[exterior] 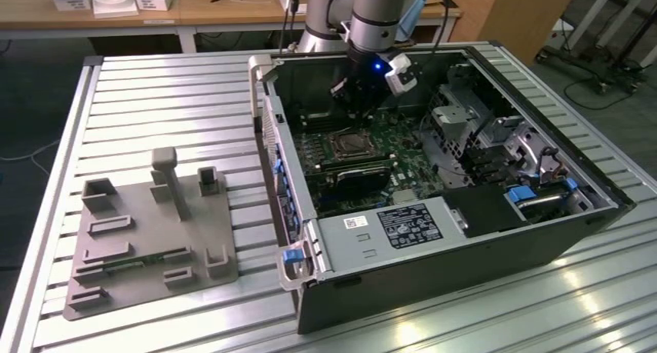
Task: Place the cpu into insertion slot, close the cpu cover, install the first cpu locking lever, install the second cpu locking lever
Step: 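Install the first cpu locking lever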
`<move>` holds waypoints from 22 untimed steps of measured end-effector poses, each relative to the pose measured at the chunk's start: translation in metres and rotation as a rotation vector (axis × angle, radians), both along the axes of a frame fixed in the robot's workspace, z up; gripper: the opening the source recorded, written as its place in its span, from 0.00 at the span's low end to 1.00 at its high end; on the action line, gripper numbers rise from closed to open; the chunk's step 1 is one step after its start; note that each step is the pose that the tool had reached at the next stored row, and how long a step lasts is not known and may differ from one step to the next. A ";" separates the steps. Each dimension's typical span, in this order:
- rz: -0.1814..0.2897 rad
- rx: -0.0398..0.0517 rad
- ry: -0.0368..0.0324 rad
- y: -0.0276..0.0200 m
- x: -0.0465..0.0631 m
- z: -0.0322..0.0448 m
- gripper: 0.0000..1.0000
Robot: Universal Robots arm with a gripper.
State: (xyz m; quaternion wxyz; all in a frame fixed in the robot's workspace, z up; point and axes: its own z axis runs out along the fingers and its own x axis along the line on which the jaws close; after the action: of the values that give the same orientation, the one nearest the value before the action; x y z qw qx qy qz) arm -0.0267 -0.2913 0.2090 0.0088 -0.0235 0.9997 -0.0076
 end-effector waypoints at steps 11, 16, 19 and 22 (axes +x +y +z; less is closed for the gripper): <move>0.000 0.0245 0.0000 0.0000 -0.007 0.0031 0.10; 0.000 0.0354 0.0001 0.0000 -0.012 0.0032 0.10; 0.000 0.0430 0.0001 0.0000 -0.012 0.0031 0.10; 0.000 0.0499 0.0000 0.0001 -0.012 0.0030 0.10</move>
State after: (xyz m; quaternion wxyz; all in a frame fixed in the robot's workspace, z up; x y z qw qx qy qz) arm -0.0390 -0.2912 0.2120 0.0094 -0.0232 0.9995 0.0174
